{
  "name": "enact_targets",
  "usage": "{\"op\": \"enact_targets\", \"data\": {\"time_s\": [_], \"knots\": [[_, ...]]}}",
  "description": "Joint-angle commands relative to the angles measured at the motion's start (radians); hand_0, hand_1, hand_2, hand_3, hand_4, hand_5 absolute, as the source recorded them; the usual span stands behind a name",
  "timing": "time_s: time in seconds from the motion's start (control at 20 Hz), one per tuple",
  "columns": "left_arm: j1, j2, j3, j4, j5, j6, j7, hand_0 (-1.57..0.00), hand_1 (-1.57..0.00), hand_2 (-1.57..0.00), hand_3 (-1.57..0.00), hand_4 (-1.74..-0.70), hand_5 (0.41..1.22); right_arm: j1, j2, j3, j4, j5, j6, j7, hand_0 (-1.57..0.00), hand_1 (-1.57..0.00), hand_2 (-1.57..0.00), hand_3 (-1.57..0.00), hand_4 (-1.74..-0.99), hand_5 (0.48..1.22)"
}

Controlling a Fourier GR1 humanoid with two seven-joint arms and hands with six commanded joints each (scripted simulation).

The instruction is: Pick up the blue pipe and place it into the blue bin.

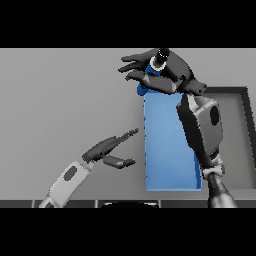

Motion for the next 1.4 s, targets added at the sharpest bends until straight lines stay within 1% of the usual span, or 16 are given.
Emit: {"op": "enact_targets", "data": {"time_s": [0.0,0.15,0.3,0.45,0.55,0.6,0.65,0.75,0.85,0.9,1.05,1.15,1.2,1.25,1.3,1.35], "knots": [[-0.002,-0.002,0.003,-0.005,0.008,0.000,0.001,0.00,0.00,0.00,0.00,-0.84,0.477,0.021,-0.011,-0.017,0.038,0.029,0.004,-0.019,-1.57,-1.57,-1.57,-1.57,-1.498,1.221],[-0.002,0.010,0.007,-0.007,-0.011,0.013,0.003,0.00,0.00,0.00,0.00,-0.83,0.467,0.063,-0.058,-0.087,0.135,0.057,0.008,0.011,-1.57,-1.57,-1.57,-1.57,-1.499,1.221],[-0.010,-0.003,0.007,0.012,-0.019,0.019,0.017,0.00,0.00,0.00,0.00,-0.83,0.461,0.140,-0.066,-0.124,0.182,0.106,-0.015,0.031,-1.57,-1.57,-1.57,-1.57,-1.499,1.221],[-0.003,0.016,0.015,0.002,-0.009,0.008,-0.010,0.00,0.00,0.00,0.00,-0.83,0.463,0.250,-0.063,-0.139,0.186,0.138,-0.015,0.061,-1.57,-1.57,-1.57,-1.57,-1.499,1.221],[-0.015,0.013,0.018,0.006,-0.002,0.003,0.002,0.00,0.00,0.00,0.00,-0.83,0.466,0.318,-0.049,-0.140,0.171,0.174,-0.047,0.101,-1.57,-1.57,-1.57,-1.57,-1.499,1.221],[-0.014,0.016,0.018,0.011,-0.003,0.001,0.003,0.00,0.00,0.00,0.00,-0.83,0.468,0.355,-0.041,-0.133,0.157,0.186,-0.059,0.112,-1.57,-1.57,-1.57,-1.57,-1.499,1.221],[-0.002,0.011,0.008,-0.002,-0.009,0.003,-0.007,0.00,0.00,0.00,0.00,-0.83,0.469,0.390,-0.054,-0.126,0.171,0.190,-0.085,0.112,-1.57,-1.57,-1.57,-1.57,-1.499,1.221],[-0.003,0.022,0.017,-0.010,0.000,0.002,0.000,0.00,0.00,0.00,0.00,-0.83,0.470,0.455,-0.091,-0.058,0.183,0.190,-0.160,0.112,-1.57,-1.57,-1.57,-1.57,-1.499,1.221],[0.006,0.020,0.007,-0.020,-0.007,0.004,-0.001,0.00,0.00,0.00,0.00,-0.83,0.470,0.502,-0.133,0.016,0.182,0.157,-0.205,0.112,-1.57,-1.57,-1.57,-1.08,-1.586,1.221],[0.010,0.015,0.000,-0.028,-0.007,0.007,0.011,0.00,0.00,0.00,0.00,-0.83,0.471,0.538,-0.158,0.053,0.175,0.144,-0.205,0.112,-1.57,-1.57,-1.57,-1.18,-1.569,1.221],[0.003,0.013,0.003,-0.008,-0.012,0.008,0.015,0.00,0.00,0.00,0.00,-0.83,0.475,0.590,-0.220,0.183,0.184,0.097,-0.257,0.112,-1.57,-1.57,-1.57,-0.69,-1.653,1.205],[-0.002,0.010,0.006,-0.009,-0.006,0.009,0.026,0.00,0.00,0.00,0.00,-0.83,0.474,0.579,-0.284,0.300,0.221,0.014,-0.347,0.112,-1.57,-1.57,-1.57,-1.01,-1.583,1.199],[0.001,0.013,0.005,-0.017,-0.005,0.007,0.020,0.00,0.00,0.00,0.00,-0.83,0.474,0.569,-0.323,0.366,0.251,-0.071,-0.397,0.112,-1.46,-1.38,-1.33,-0.81,-1.534,1.190],[0.001,0.005,-0.004,-0.019,-0.010,0.008,0.022,0.00,0.00,0.00,0.00,-0.83,0.476,0.537,-0.357,0.447,0.275,-0.162,-0.436,0.112,-1.17,-1.11,-1.07,-0.65,-1.477,1.178],[0.006,-0.002,-0.010,-0.016,-0.017,0.013,0.024,0.00,0.00,0.00,0.00,-0.83,0.476,0.526,-0.392,0.501,0.268,-0.245,-0.458,0.112,-0.94,-0.88,-0.85,-0.52,-1.404,1.159],[-0.001,-0.006,-0.007,-0.008,-0.015,0.014,0.034,0.00,0.00,0.00,0.00,-0.83,0.476,0.502,-0.420,0.558,0.274,-0.308,-0.490,0.112,-0.75,-0.71,-0.68,-0.41,-1.344,1.172]]}}
